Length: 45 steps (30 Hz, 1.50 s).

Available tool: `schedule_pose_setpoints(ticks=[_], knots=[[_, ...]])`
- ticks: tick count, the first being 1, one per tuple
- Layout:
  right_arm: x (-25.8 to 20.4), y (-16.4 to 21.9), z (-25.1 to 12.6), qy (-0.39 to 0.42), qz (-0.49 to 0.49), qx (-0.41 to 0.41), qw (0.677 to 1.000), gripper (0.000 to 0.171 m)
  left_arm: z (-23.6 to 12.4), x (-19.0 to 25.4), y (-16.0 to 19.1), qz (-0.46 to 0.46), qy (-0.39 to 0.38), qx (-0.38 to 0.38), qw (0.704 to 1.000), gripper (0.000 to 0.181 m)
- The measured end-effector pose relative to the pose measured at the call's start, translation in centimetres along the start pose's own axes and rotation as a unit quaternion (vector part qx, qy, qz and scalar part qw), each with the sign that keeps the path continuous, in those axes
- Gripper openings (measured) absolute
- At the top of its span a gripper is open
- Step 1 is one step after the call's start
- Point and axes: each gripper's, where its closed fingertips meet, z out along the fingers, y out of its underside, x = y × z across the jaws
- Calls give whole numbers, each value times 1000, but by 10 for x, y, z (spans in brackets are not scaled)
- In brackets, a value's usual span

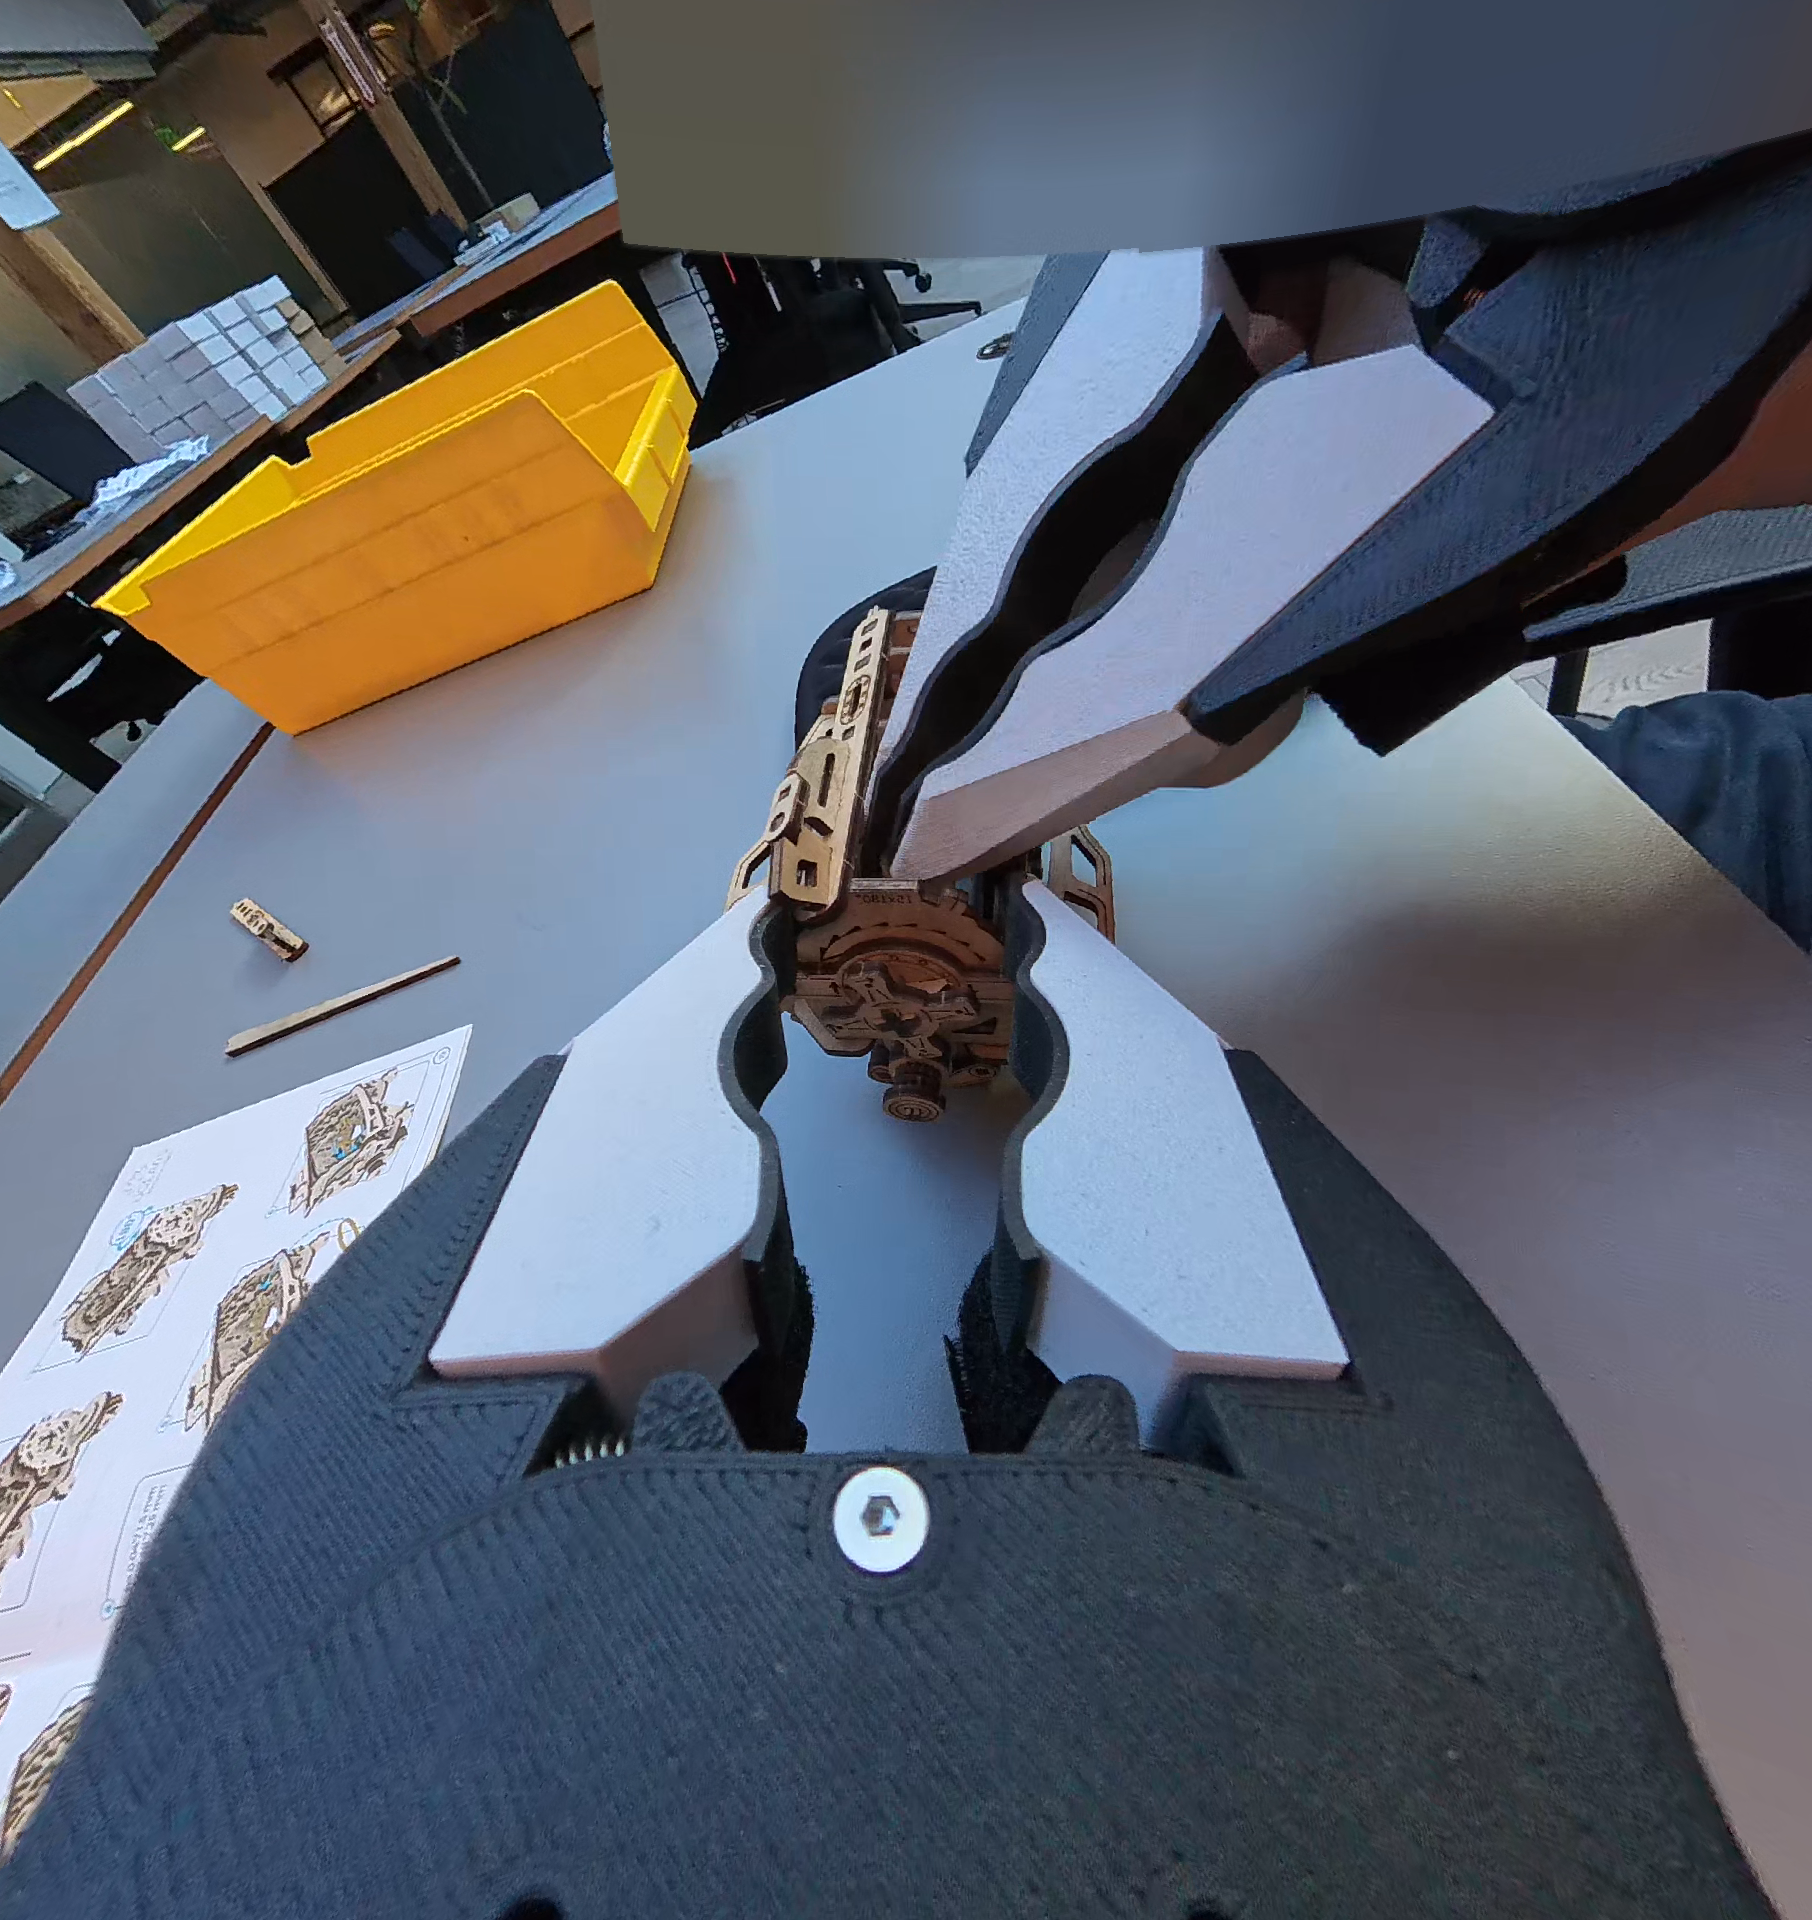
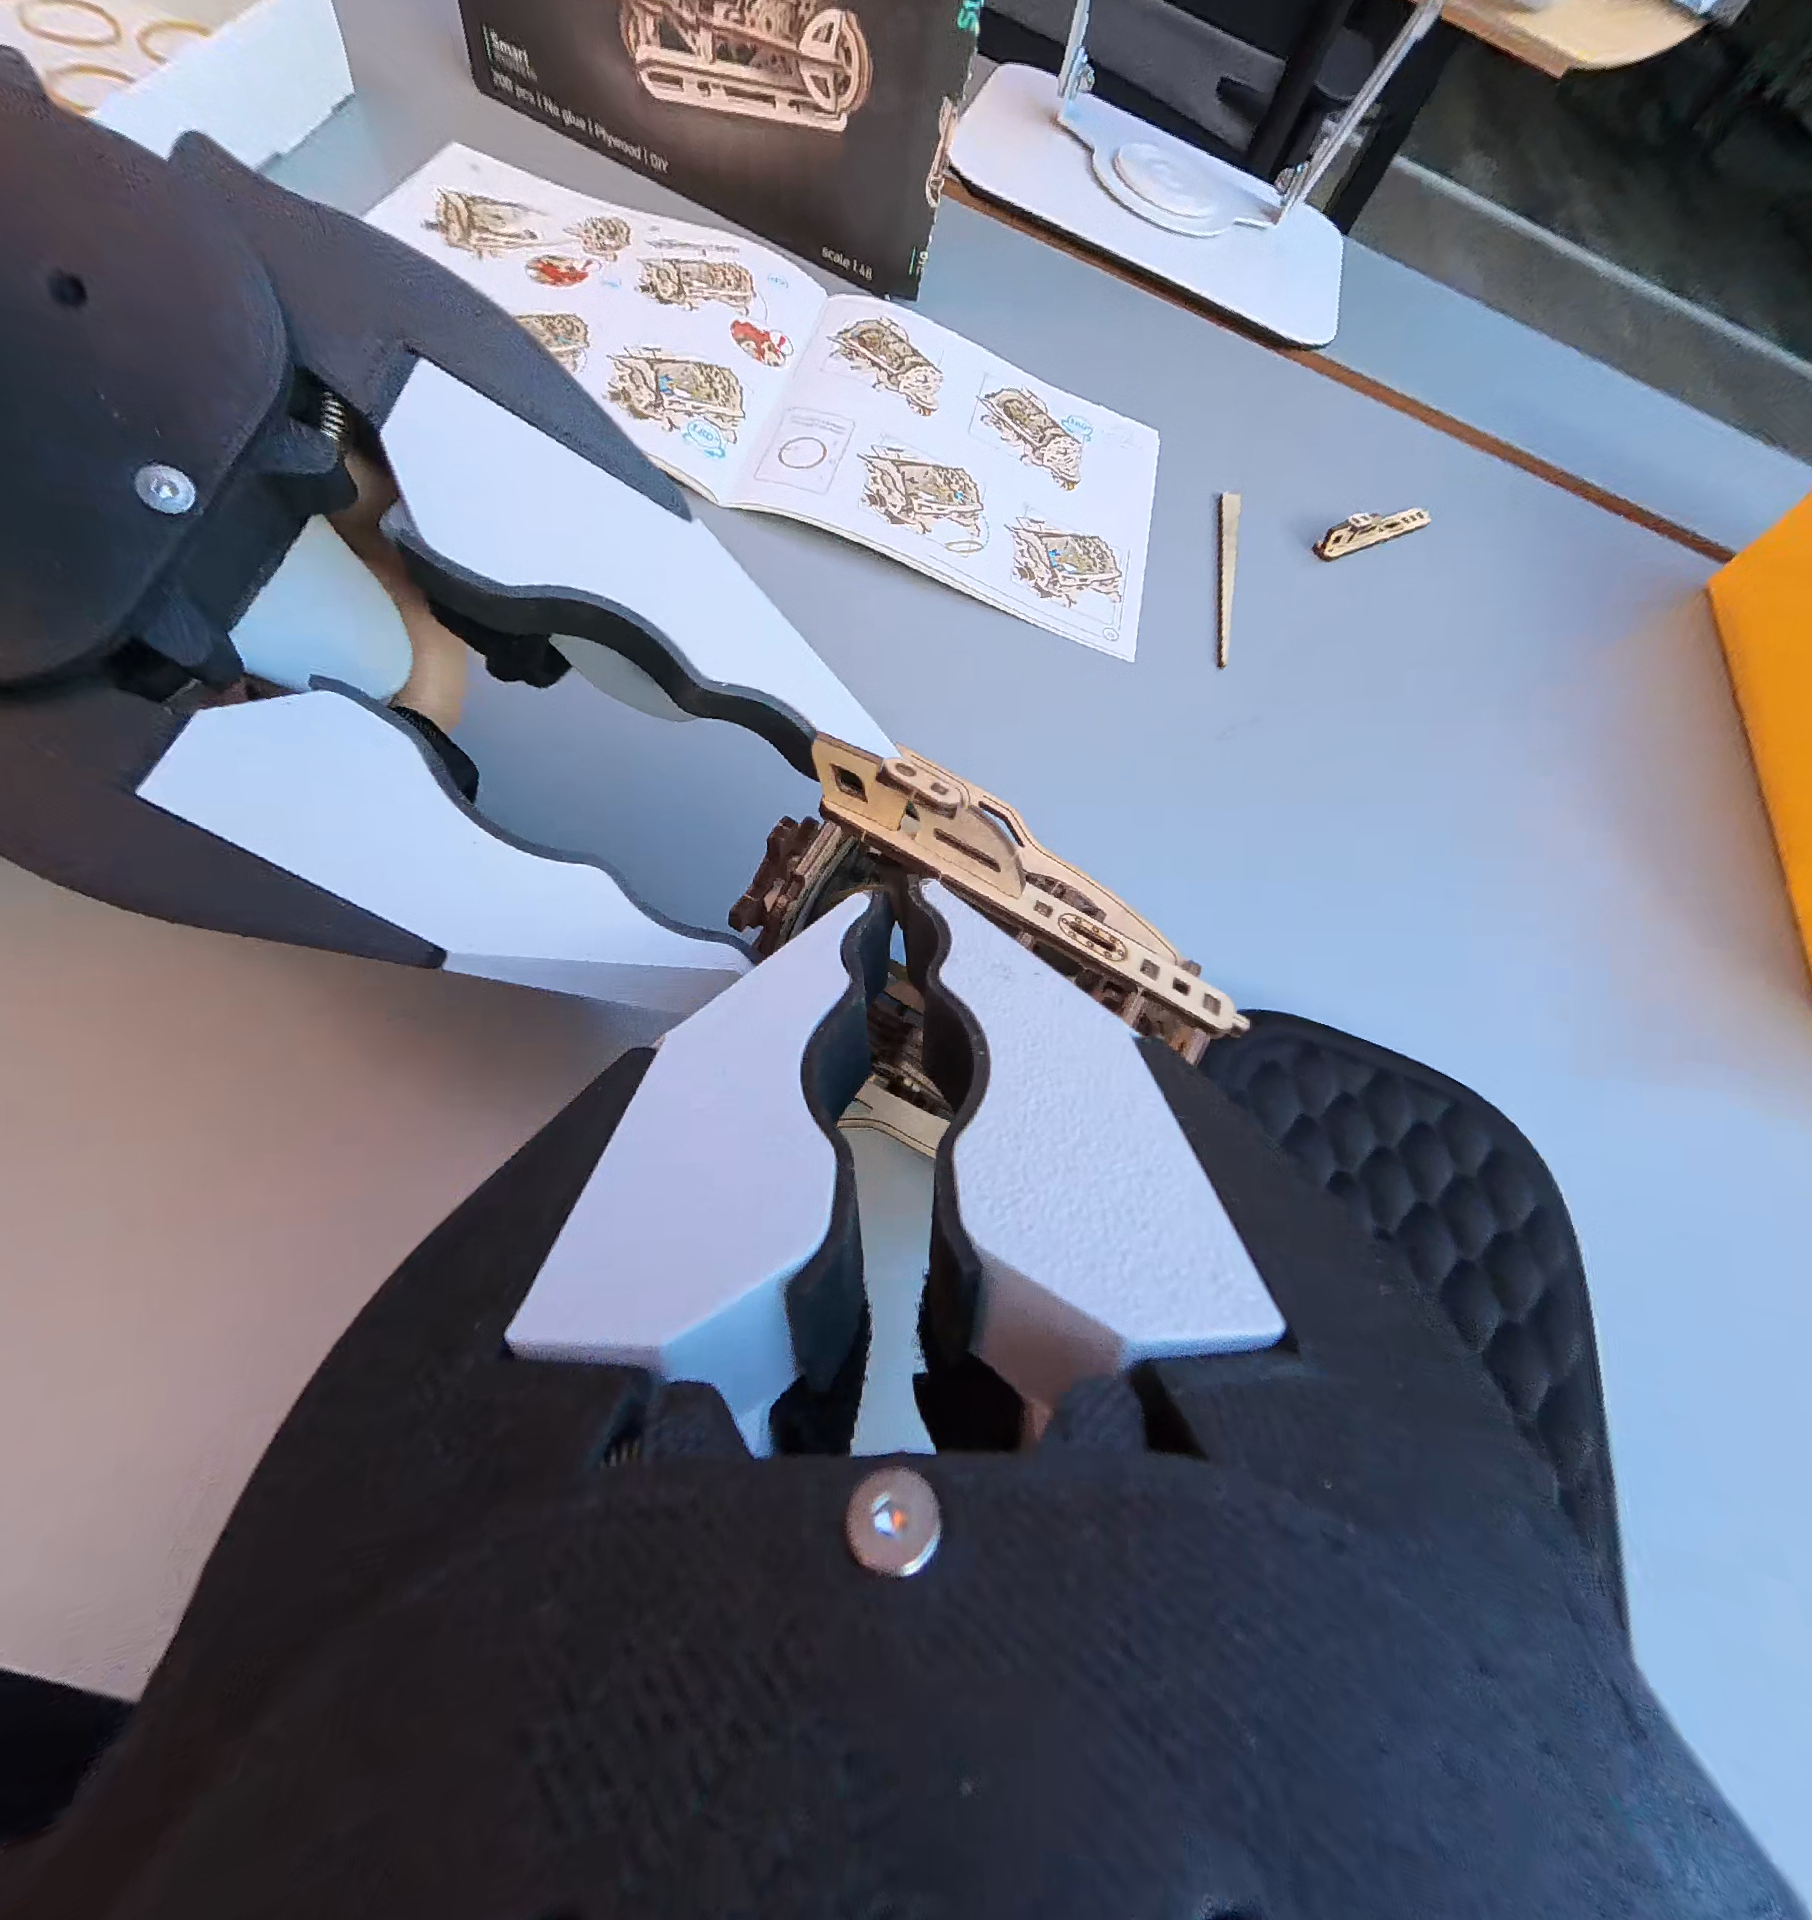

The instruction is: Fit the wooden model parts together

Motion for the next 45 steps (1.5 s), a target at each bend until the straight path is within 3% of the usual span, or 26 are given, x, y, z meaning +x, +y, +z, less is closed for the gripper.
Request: schedule_pose_setpoints(ticks=[6,18,26,39,45], knots=[[-3,-2,2,-39,54,6,998,0,0,0,0,-2,0,0,1000,38],[-2,0,3,17,-74,-3,997,0,0,0,1,5,-4,-1,1000,38],[-4,-2,4,-26,75,-12,997,0,0,-2,1,1,-8,-2,1000,38],[-1,-1,5,31,114,-37,992,0,1,-2,1,9,-19,-4,1000,38],[0,0,6,34,181,-30,982,0,1,-2,1,13,-25,-5,1000,38]])
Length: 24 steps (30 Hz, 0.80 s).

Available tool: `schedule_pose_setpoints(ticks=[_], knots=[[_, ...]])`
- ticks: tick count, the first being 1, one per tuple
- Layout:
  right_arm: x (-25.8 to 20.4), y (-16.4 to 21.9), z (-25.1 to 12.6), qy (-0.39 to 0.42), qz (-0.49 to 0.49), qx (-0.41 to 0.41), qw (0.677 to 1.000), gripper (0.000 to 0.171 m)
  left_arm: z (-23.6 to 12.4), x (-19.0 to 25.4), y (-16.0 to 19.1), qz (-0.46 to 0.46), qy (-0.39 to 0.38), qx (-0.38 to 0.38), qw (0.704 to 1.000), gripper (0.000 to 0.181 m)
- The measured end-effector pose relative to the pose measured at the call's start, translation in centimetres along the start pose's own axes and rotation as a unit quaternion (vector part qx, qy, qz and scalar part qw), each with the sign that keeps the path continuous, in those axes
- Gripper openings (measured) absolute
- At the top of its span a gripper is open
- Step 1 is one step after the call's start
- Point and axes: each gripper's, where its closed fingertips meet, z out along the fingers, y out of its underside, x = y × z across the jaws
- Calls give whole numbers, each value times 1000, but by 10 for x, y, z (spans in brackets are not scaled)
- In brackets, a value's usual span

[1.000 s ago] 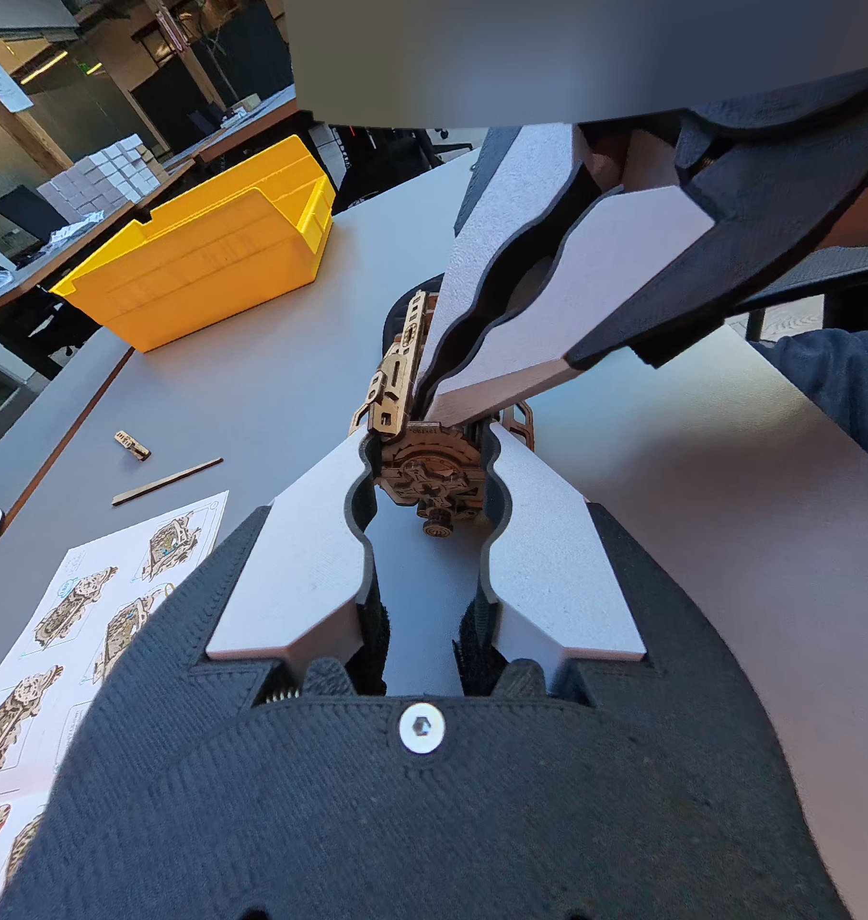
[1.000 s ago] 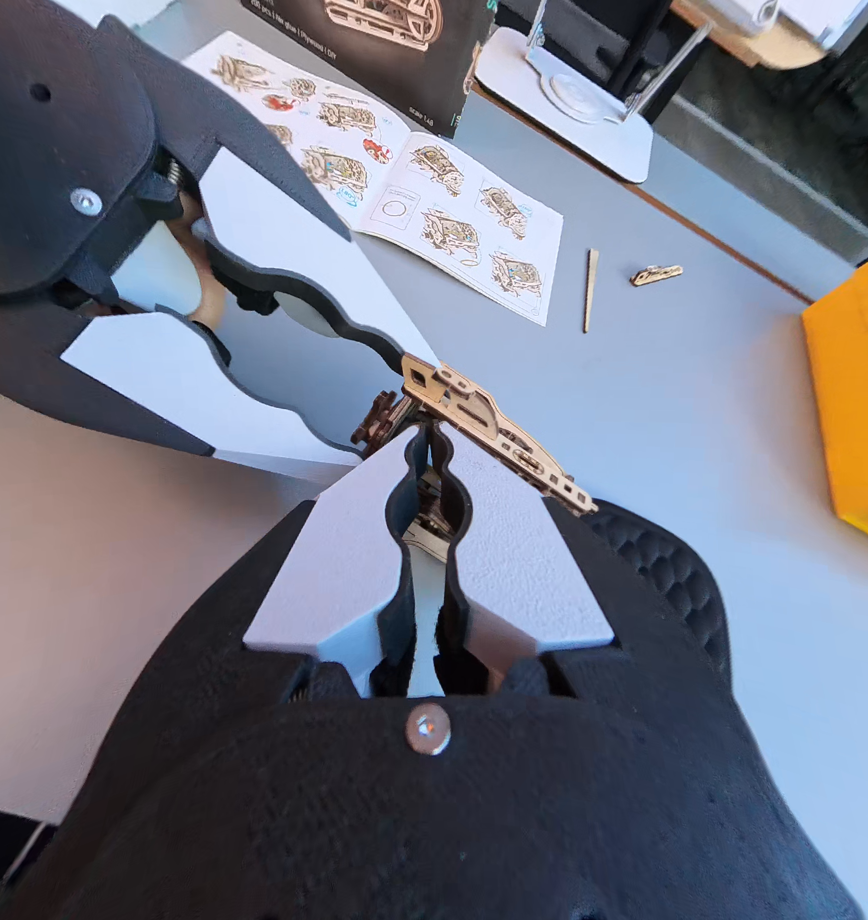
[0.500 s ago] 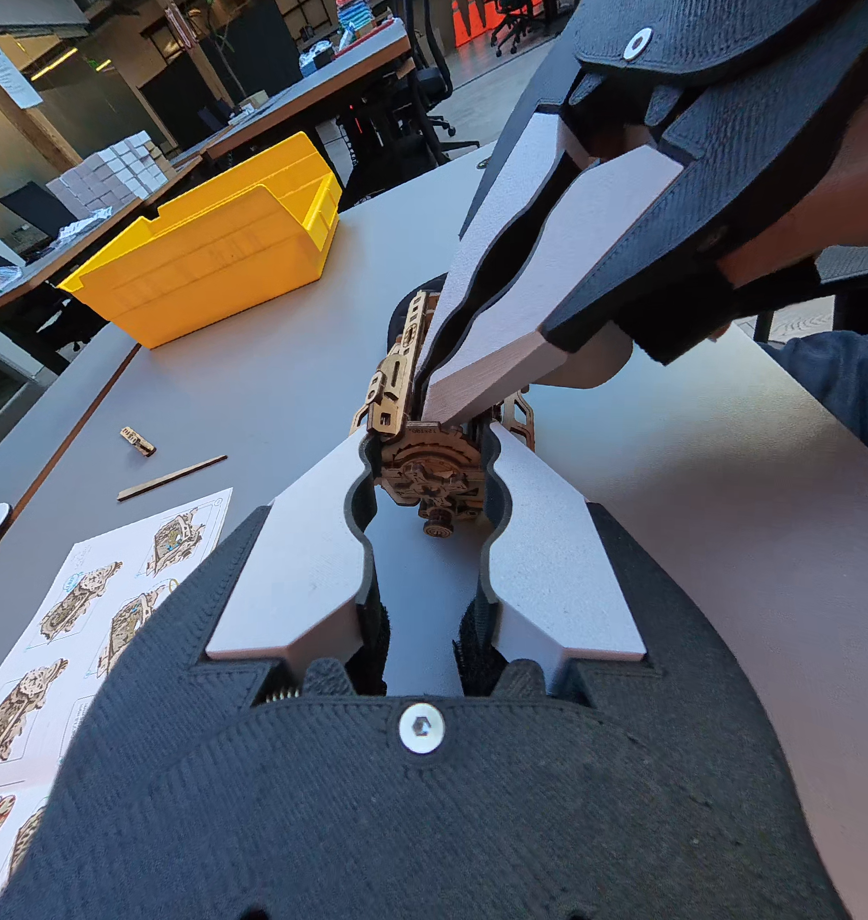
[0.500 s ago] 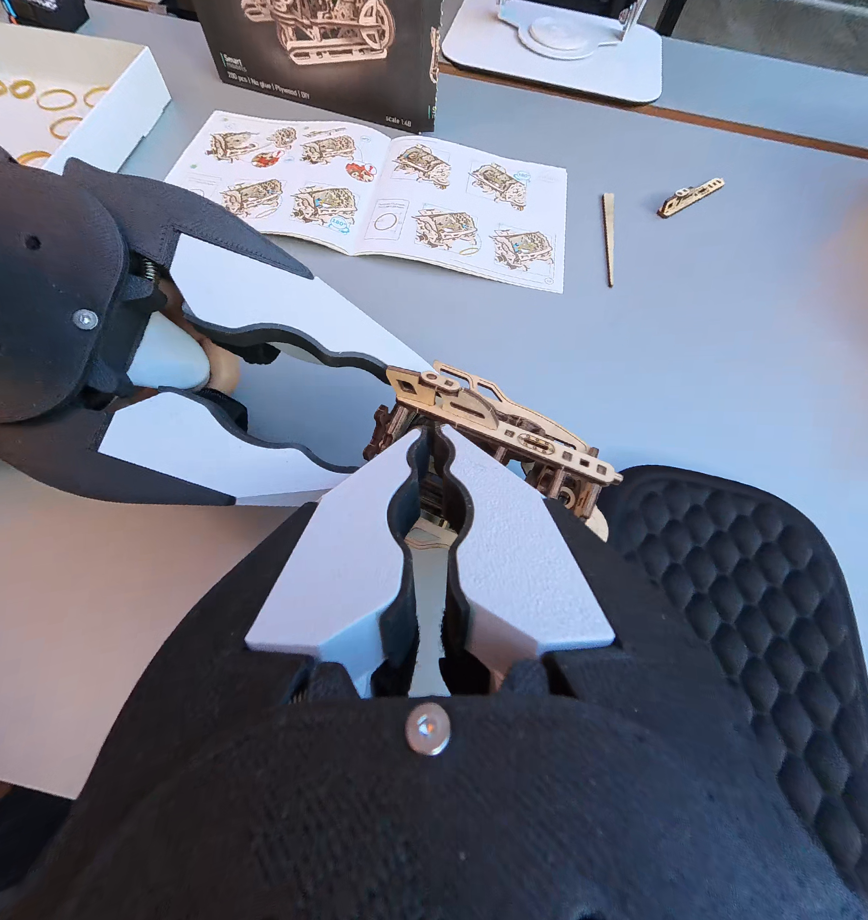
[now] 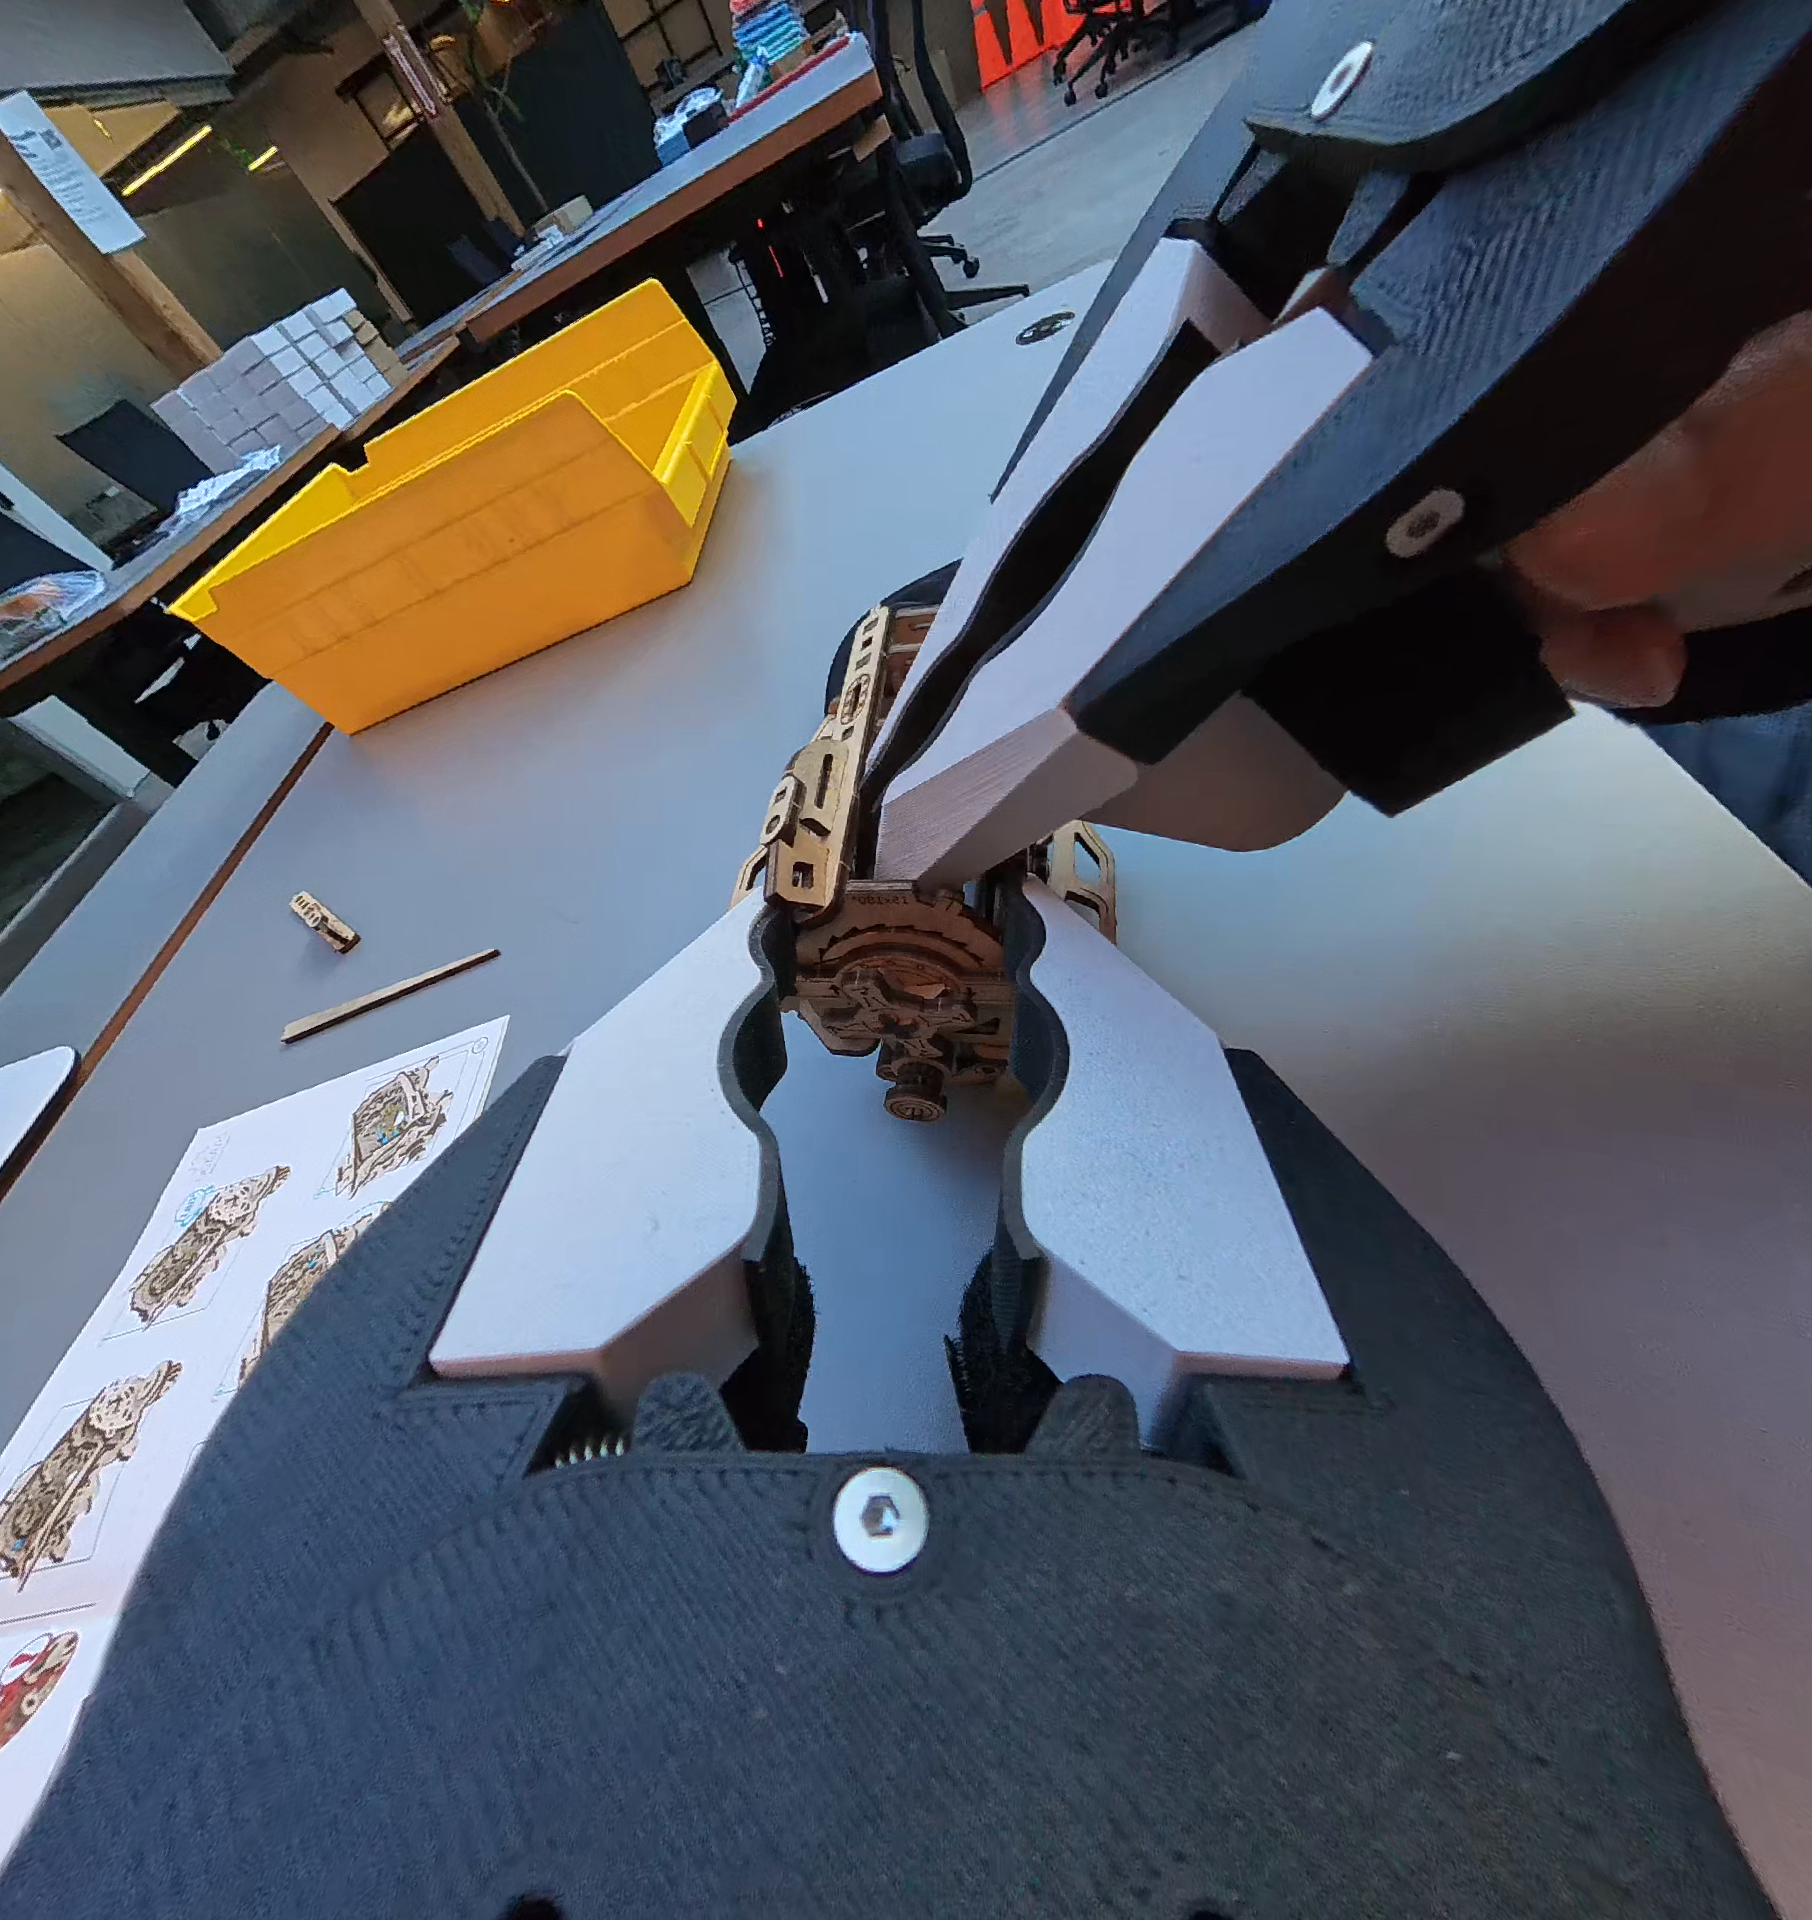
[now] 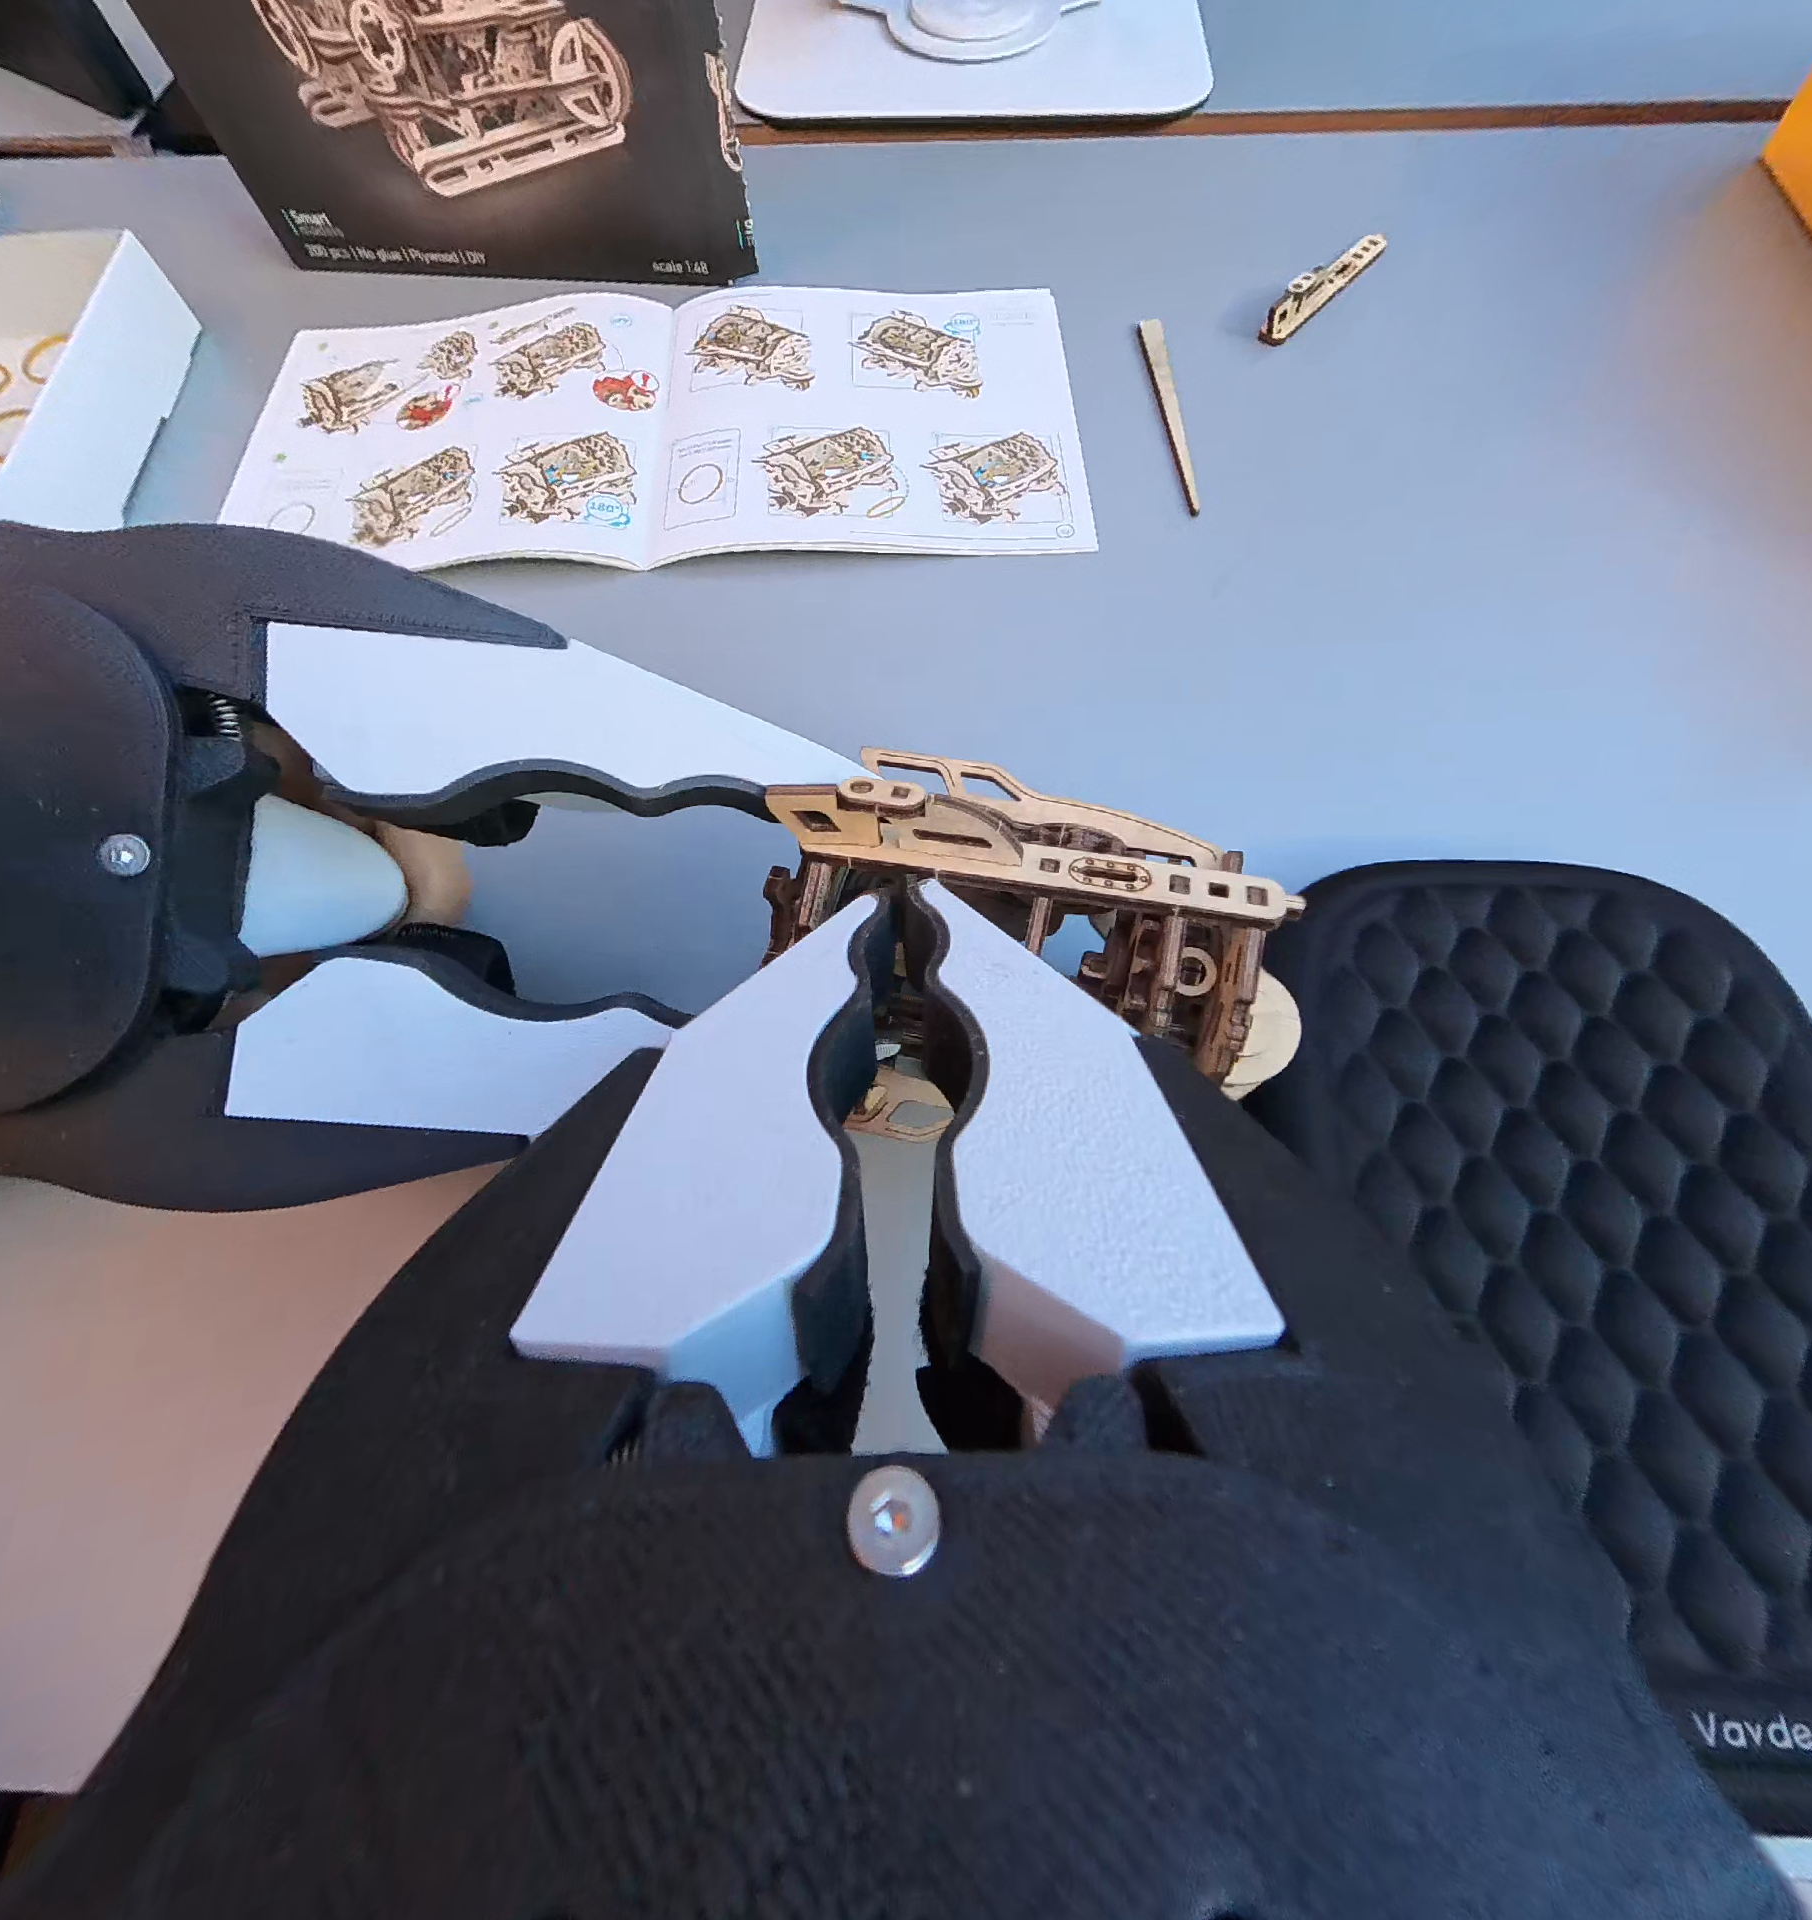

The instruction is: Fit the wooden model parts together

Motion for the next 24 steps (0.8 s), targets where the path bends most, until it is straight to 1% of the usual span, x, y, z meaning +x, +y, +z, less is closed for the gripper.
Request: schedule_pose_setpoints(ticks=[5,8,10,12,14,17,19,24], knots=[[1,0,0,18,-37,1,999,0,0,1,0,4,-1,1,1000,38],[1,1,-1,21,-35,3,999,0,-1,2,0,9,-2,2,1000,38],[3,3,-1,39,-58,-10,998,1,0,2,-1,10,-1,2,1000,38],[7,5,1,74,-91,-23,993,1,0,2,0,14,-2,1,1000,38],[7,5,1,84,-111,-26,990,1,0,3,0,18,-5,1,1000,38],[6,7,-1,62,-109,-44,991,1,-1,3,-1,20,-2,3,1000,38],[5,9,-2,44,-125,-57,990,1,-1,4,-1,25,-2,5,1000,38],[5,9,-2,30,-170,-80,982,1,-1,4,-1,20,0,4,1000,38]])
